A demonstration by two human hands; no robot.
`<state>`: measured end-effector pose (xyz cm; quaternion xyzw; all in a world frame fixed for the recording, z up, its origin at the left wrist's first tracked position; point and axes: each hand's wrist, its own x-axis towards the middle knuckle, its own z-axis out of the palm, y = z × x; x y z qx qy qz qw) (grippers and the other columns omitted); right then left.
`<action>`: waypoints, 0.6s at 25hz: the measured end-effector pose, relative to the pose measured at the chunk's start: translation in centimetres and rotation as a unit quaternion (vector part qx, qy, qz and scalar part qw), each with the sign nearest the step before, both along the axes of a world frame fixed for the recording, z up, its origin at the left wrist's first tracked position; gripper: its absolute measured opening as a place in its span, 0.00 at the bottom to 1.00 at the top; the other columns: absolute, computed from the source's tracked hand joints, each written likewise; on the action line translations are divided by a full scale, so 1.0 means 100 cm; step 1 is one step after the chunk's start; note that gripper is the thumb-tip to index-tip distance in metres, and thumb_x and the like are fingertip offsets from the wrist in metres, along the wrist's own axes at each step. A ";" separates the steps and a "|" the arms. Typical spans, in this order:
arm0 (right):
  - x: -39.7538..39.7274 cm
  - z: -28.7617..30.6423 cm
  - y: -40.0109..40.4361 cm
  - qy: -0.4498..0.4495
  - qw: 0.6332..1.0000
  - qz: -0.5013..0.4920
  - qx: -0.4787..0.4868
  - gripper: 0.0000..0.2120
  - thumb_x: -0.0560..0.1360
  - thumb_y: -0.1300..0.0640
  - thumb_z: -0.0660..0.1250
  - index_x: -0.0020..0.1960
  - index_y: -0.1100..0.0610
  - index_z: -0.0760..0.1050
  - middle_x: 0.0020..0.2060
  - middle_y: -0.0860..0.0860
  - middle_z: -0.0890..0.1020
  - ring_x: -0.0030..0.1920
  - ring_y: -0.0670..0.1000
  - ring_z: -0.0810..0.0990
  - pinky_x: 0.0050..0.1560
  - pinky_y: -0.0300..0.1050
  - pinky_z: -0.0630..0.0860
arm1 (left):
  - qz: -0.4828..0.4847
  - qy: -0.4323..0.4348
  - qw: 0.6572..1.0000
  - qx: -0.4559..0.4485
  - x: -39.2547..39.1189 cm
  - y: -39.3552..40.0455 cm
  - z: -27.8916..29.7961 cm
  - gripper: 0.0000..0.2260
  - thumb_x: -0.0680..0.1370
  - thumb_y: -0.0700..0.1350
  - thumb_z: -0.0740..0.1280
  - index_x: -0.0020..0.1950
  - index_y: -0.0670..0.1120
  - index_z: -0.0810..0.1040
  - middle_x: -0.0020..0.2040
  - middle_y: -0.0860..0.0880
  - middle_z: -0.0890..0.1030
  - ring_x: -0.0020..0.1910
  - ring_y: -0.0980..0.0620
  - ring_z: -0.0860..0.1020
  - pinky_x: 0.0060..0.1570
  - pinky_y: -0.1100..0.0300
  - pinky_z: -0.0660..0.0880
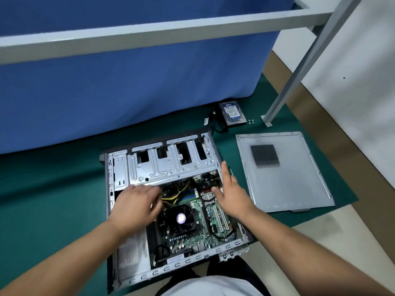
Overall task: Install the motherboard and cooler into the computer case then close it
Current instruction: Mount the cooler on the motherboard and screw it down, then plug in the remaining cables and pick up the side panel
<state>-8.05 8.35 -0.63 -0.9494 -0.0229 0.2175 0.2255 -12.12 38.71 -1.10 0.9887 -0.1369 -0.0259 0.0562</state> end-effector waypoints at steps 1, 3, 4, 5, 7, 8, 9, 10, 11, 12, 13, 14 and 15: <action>0.010 0.007 -0.008 0.018 0.999 -0.002 0.035 0.34 0.84 0.41 0.57 0.83 0.46 0.43 0.69 0.57 0.75 0.51 0.55 0.83 0.51 0.51 0.80 | -0.008 -0.050 0.998 -0.032 0.019 -0.007 0.003 0.13 0.80 0.57 0.54 0.53 0.56 0.77 0.45 0.58 0.81 0.44 0.55 0.78 0.47 0.56 0.72; 0.043 0.018 -0.027 0.006 0.997 -0.033 0.076 0.23 0.84 0.39 0.56 0.75 0.48 0.65 0.58 0.52 0.83 0.53 0.53 0.83 0.51 0.47 0.77 | 0.021 -0.097 0.992 -0.080 0.069 -0.022 0.007 0.15 0.79 0.54 0.59 0.63 0.54 0.77 0.58 0.53 0.80 0.59 0.50 0.77 0.56 0.51 0.73; 0.064 0.019 -0.036 -0.012 0.996 -0.051 0.075 0.19 0.84 0.40 0.56 0.69 0.49 0.71 0.56 0.50 0.83 0.54 0.52 0.82 0.52 0.47 0.76 | 0.054 -0.084 0.991 -0.090 0.093 -0.030 0.008 0.18 0.80 0.53 0.60 0.69 0.53 0.75 0.67 0.52 0.78 0.67 0.48 0.74 0.63 0.49 0.70; 0.087 0.017 -0.042 -0.020 0.996 -0.063 0.067 0.17 0.84 0.43 0.57 0.65 0.51 0.74 0.57 0.50 0.83 0.56 0.52 0.81 0.55 0.47 0.76 | 0.091 -0.058 0.990 -0.091 0.114 -0.036 0.007 0.20 0.82 0.53 0.60 0.74 0.54 0.72 0.74 0.51 0.73 0.75 0.48 0.68 0.70 0.48 0.66; 0.132 0.004 -0.043 -0.004 0.998 -0.050 0.049 0.15 0.85 0.49 0.57 0.66 0.53 0.76 0.62 0.53 0.81 0.62 0.55 0.78 0.62 0.47 0.73 | 0.154 -0.002 0.985 -0.081 0.139 -0.044 -0.005 0.24 0.85 0.57 0.55 0.81 0.55 0.61 0.82 0.52 0.60 0.82 0.49 0.55 0.78 0.48 0.53; 0.153 -0.007 -0.041 0.011 0.999 -0.032 0.036 0.16 0.85 0.50 0.57 0.68 0.54 0.75 0.65 0.55 0.78 0.65 0.56 0.77 0.66 0.47 0.71 | 0.171 0.007 0.982 -0.073 0.142 -0.046 -0.014 0.26 0.85 0.59 0.51 0.83 0.56 0.57 0.84 0.53 0.56 0.83 0.50 0.51 0.80 0.48 0.48; 0.176 -0.020 -0.036 0.030 0.999 -0.015 0.024 0.17 0.85 0.51 0.57 0.72 0.54 0.73 0.70 0.56 0.75 0.68 0.57 0.74 0.69 0.47 0.68 | 0.179 0.001 0.982 -0.063 0.142 -0.049 -0.024 0.26 0.85 0.61 0.48 0.83 0.56 0.55 0.84 0.53 0.55 0.83 0.51 0.49 0.80 0.48 0.45; 0.199 -0.033 -0.028 0.045 0.999 -0.004 0.015 0.19 0.85 0.51 0.57 0.75 0.53 0.70 0.73 0.57 0.71 0.71 0.58 0.72 0.72 0.48 0.66 | 0.181 -0.016 0.982 -0.053 0.141 -0.050 -0.031 0.27 0.85 0.61 0.47 0.83 0.56 0.54 0.84 0.53 0.55 0.83 0.51 0.49 0.80 0.47 0.45; 0.221 -0.045 -0.019 0.053 0.999 0.001 0.010 0.21 0.85 0.51 0.57 0.77 0.51 0.68 0.76 0.58 0.66 0.74 0.59 0.69 0.74 0.47 0.64 | 0.184 -0.032 0.981 -0.046 0.141 -0.050 -0.037 0.27 0.85 0.62 0.46 0.83 0.56 0.55 0.83 0.53 0.57 0.83 0.51 0.50 0.80 0.47 0.46; 0.242 -0.056 -0.010 0.056 0.998 -0.003 0.006 0.22 0.85 0.51 0.57 0.78 0.49 0.67 0.78 0.58 0.62 0.75 0.60 0.67 0.76 0.47 0.62 | 0.188 -0.041 0.981 -0.041 0.142 -0.050 -0.040 0.27 0.85 0.62 0.46 0.83 0.56 0.56 0.83 0.54 0.59 0.82 0.51 0.52 0.80 0.47 0.47; 0.261 -0.066 -0.001 0.061 0.998 -0.009 -0.001 0.22 0.84 0.52 0.58 0.78 0.47 0.66 0.80 0.57 0.58 0.77 0.59 0.64 0.77 0.46 0.61 | 0.192 -0.046 0.980 -0.038 0.142 -0.050 -0.043 0.27 0.85 0.62 0.46 0.82 0.56 0.57 0.82 0.54 0.60 0.82 0.51 0.53 0.80 0.47 0.48; 0.276 -0.076 0.009 0.070 0.997 -0.015 -0.011 0.23 0.84 0.52 0.58 0.79 0.45 0.65 0.82 0.55 0.54 0.79 0.58 0.62 0.77 0.46 0.61 | 0.197 -0.048 0.979 -0.035 0.143 -0.050 -0.044 0.26 0.85 0.62 0.46 0.82 0.56 0.57 0.82 0.54 0.61 0.82 0.52 0.54 0.80 0.47 0.48; 0.286 -0.084 0.016 0.086 0.996 -0.018 -0.025 0.23 0.84 0.53 0.58 0.79 0.45 0.64 0.83 0.54 0.50 0.80 0.57 0.60 0.77 0.45 0.61 | 0.200 -0.051 0.978 -0.033 0.143 -0.050 -0.045 0.26 0.85 0.62 0.46 0.82 0.56 0.58 0.81 0.54 0.62 0.82 0.52 0.54 0.80 0.47 0.48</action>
